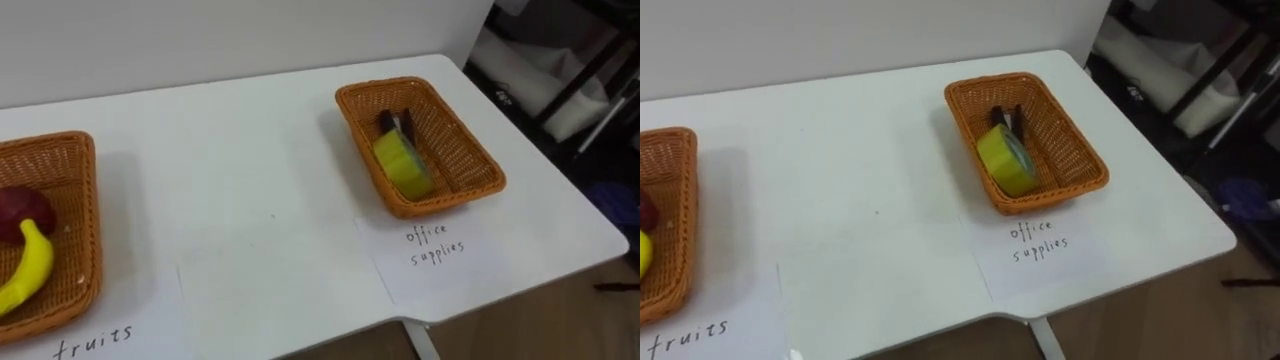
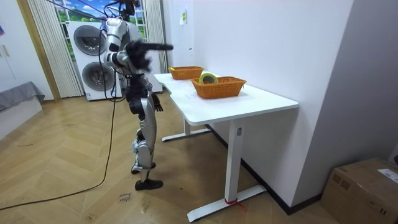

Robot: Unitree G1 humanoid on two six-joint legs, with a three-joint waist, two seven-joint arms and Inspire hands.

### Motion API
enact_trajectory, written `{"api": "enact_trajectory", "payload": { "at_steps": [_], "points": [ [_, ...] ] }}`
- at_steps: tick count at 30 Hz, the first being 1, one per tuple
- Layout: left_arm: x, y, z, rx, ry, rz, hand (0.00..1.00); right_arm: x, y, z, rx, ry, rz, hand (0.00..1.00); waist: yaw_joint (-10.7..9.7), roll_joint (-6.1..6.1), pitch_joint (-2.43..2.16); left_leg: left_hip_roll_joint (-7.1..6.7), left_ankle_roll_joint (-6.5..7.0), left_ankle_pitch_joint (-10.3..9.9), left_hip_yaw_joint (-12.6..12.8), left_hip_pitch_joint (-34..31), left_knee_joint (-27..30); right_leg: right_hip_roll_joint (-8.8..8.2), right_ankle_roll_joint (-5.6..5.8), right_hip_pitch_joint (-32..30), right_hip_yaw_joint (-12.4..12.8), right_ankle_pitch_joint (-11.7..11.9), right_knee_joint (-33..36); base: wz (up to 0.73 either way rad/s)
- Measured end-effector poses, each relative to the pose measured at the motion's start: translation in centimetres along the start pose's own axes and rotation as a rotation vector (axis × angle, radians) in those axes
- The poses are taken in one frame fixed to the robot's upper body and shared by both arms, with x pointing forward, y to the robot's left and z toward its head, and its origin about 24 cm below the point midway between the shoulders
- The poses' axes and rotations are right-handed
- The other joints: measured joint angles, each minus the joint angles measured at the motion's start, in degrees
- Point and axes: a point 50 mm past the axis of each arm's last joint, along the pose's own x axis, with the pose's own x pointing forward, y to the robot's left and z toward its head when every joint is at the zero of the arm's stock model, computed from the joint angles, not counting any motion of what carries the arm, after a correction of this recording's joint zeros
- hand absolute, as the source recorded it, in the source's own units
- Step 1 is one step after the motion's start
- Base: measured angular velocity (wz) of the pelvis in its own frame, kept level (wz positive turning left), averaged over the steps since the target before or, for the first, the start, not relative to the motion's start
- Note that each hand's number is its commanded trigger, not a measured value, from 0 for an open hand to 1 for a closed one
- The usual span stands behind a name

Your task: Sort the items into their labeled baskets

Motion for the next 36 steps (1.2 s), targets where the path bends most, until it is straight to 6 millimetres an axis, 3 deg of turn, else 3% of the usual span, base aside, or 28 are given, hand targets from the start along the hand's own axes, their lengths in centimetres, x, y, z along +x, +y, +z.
{"api": "enact_trajectory", "payload": {
  "at_steps": [5, 9, 13, 14, 17, 21, 24, 27, 29, 32, 36],
  "points": [
    [0.0, 0.1, -0.1, -0.009, 0.001, 0.009, 0.00, 0.8, -5.6, -4.8, -0.104, 0.171, -0.264, 0.00, -0.3, 0.04, 0.00, 0.04, -0.09, 0.0, 0.2, 0.0, 0.1, -0.07, -0.41, 0.0, 0.0, -0.3, 0.1, -0.01],
    [-0.1, -0.2, -0.3, -0.013, 0.008, 0.001, 0.00, -0.6, -10.4, -8.8, -0.192, 0.329, -0.406, 0.00, 0.0, -0.05, -0.06, 0.06, -0.26, 0.1, 0.2, 0.2, 0.1, 0.01, -0.59, 0.2, 0.1, -0.5, 0.0, 0.00],
    [-0.1, -0.7, -1.0, -0.033, 0.049, -0.030, 0.00, -4.0, -15.9, -13.7, -0.256, 0.585, -0.513, 0.00, 0.4, 0.23, -0.02, -0.03, -0.43, 0.0, 0.1, 1.0, 0.0, 0.02, -0.76, 1.0, 0.4, -1.1, 0.0, 0.00],
    [-0.1, -0.7, -1.6, -0.038, 0.072, -0.036, 0.00, -5.4, -17.2, -14.9, -0.281, 0.655, -0.525, 0.00, 0.8, 0.30, -0.20, -0.01, -0.58, -0.1, 0.0, 1.4, 0.1, 0.01, -0.80, 1.2, 0.1, -1.4, 0.1, 0.00],
    [-0.3, -1.2, -2.4, -0.029, 0.111, -0.063, 0.00, -8.9, -19.4, -17.5, -0.387, 0.831, -0.482, 0.00, 1.6, 0.50, -0.18, -0.02, -0.70, -0.2, -0.4, 2.1, 0.0, -0.02, -0.80, 1.8, -0.2, -1.9, 0.0, 0.08],
    [-0.4, -1.8, -2.8, 0.006, 0.136, -0.098, 0.00, -10.5, -19.4, -19.0, -0.578, 0.972, -0.271, 0.00, 3.4, 1.39, -0.23, -0.08, -0.70, -0.4, -0.7, 2.4, 0.1, -0.14, -0.79, 2.1, -0.7, -2.0, -0.1, 0.02],
    [-0.5, -2.0, -3.0, 0.013, 0.150, -0.099, 0.00, -10.6, -17.9, -19.7, -0.793, 1.010, -0.022, 0.00, 5.1, 1.79, -0.22, -0.07, -0.71, -0.4, -0.9, 2.5, 0.2, -0.19, -0.81, 2.2, -1.0, -2.0, -0.3, 0.03],
    [-0.4, -2.4, -2.6, 0.044, 0.148, -0.116, 0.00, -10.5, -15.8, -20.5, -1.035, 0.994, 0.216, 0.00, 7.1, 2.15, -0.18, -0.10, -0.71, -0.4, -1.7, 2.6, 0.2, -0.27, -0.79, 3.0, -2.0, -2.0, -0.9, 0.15],
    [-0.3, -2.9, -1.7, 0.084, 0.128, -0.133, 0.00, -10.4, -13.2, -21.2, -1.196, 0.937, 0.415, 0.00, 9.3, 2.55, -0.05, -0.06, -0.73, -0.4, -1.8, 2.6, 0.2, -0.37, -0.81, 3.0, -2.6, -2.0, -0.9, 0.05],
    [-0.3, -3.6, -1.2, 0.098, 0.120, -0.150, 0.00, -10.4, -9.8, -21.9, -1.346, 0.823, 0.639, 0.00, 11.3, 3.09, 0.19, -0.12, -0.75, -0.4, -2.7, 2.9, 0.2, -0.36, -0.78, 4.2, -3.2, -2.0, -1.9, 0.14],
    [-0.3, -3.9, -0.8, 0.118, 0.112, -0.159, 0.00, -10.9, -6.9, -22.4, -1.429, 0.714, 0.804, 0.00, 13.0, 3.28, 0.29, -0.14, -0.85, -0.5, -3.9, 2.9, 0.3, -0.36, -0.74, 4.8, -4.1, -2.1, -2.1, 0.18]
  ]
}}
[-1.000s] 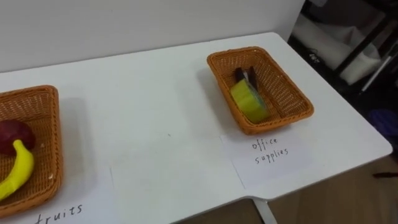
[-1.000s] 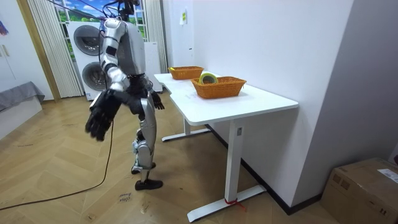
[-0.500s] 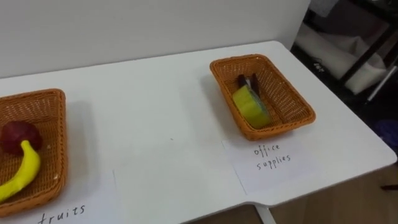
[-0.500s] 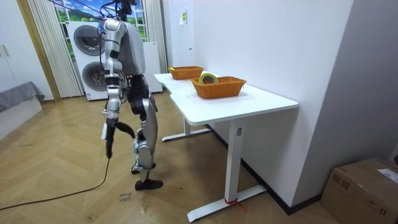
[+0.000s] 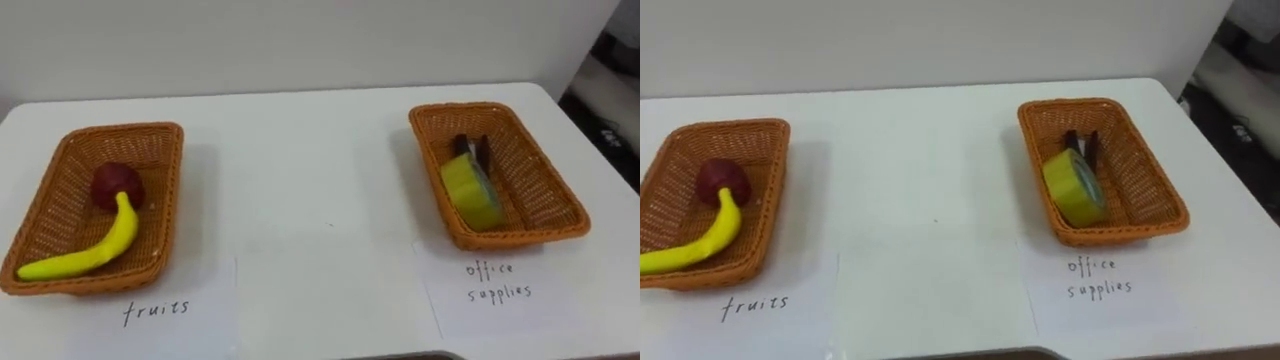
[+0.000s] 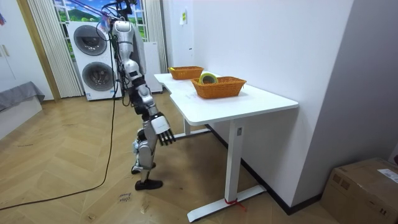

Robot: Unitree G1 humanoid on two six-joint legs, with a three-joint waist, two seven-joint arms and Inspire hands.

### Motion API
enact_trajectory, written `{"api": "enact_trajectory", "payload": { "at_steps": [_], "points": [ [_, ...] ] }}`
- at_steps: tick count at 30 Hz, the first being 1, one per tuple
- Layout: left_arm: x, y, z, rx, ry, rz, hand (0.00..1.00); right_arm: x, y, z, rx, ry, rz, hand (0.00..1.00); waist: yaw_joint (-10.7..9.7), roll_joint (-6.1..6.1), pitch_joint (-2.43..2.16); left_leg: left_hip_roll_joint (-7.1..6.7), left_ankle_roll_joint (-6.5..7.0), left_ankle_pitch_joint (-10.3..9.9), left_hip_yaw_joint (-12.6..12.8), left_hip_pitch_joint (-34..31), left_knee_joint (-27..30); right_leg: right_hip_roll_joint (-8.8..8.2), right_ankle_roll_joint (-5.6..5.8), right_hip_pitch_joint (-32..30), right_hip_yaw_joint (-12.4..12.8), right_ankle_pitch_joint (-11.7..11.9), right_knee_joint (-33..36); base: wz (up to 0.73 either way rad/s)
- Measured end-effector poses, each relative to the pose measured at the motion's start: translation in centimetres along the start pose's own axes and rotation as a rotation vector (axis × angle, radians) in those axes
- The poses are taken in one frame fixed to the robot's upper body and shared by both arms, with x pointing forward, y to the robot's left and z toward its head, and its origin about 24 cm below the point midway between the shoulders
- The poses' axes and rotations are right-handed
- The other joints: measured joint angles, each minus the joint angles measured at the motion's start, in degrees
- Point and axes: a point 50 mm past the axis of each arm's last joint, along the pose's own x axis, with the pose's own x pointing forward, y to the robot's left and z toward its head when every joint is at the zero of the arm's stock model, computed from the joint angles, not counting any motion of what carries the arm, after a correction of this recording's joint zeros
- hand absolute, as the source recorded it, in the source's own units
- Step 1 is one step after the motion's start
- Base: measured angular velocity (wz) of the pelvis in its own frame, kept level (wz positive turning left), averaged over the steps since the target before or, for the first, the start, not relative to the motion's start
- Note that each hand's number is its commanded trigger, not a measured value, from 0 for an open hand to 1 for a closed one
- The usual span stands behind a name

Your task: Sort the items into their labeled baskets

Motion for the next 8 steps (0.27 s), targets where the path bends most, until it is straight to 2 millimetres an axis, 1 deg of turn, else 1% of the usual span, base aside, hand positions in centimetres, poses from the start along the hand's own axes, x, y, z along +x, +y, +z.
{"api": "enact_trajectory", "payload": {
  "at_steps": [2, 3, 4, 8],
  "points": [
    [0.0, -0.4, 0.1, 0.013, 0.000, -0.010, 0.00, -0.1, 0.9, 0.6, -0.042, -0.036, 0.022, 0.00, 0.9, 0.01, 0.02, -0.03, -0.02, 0.0, -0.6, 0.0, 0.0, -0.41, 0.00, 0.4, -0.8, -0.2, -0.4, 0.18],
    [0.0, -0.5, 0.1, 0.014, 0.001, -0.013, 0.00, -0.1, 1.2, 0.8, -0.051, -0.042, 0.028, 0.00, 0.9, 0.03, 0.03, -0.04, -0.02, 0.0, -0.7, 0.0, 0.1, -0.42, 0.00, 0.7, -0.9, -0.2, -0.7, 0.16],
    [-0.1, -0.8, 0.1, 0.024, 0.004, -0.021, 0.00, -0.1, 1.6, 1.1, -0.069, -0.054, 0.040, 0.00, 1.0, 0.09, 0.15, -0.08, -0.04, 0.0, -1.0, -0.1, 0.1, -0.48, 0.09, 1.0, -1.1, -0.3, -0.8, 0.15],
    [-0.1, -1.1, 0.1, 0.026, 0.002, -0.032, 0.00, -0.2, 2.2, 0.6, -0.070, -0.044, 0.054, 0.00, 0.8, 0.07, 0.18, -0.28, -0.12, -0.1, -2.1, -0.1, 0.1, -0.70, 0.18, 1.5, -1.9, -0.9, -0.9, 0.12]
  ]
}}
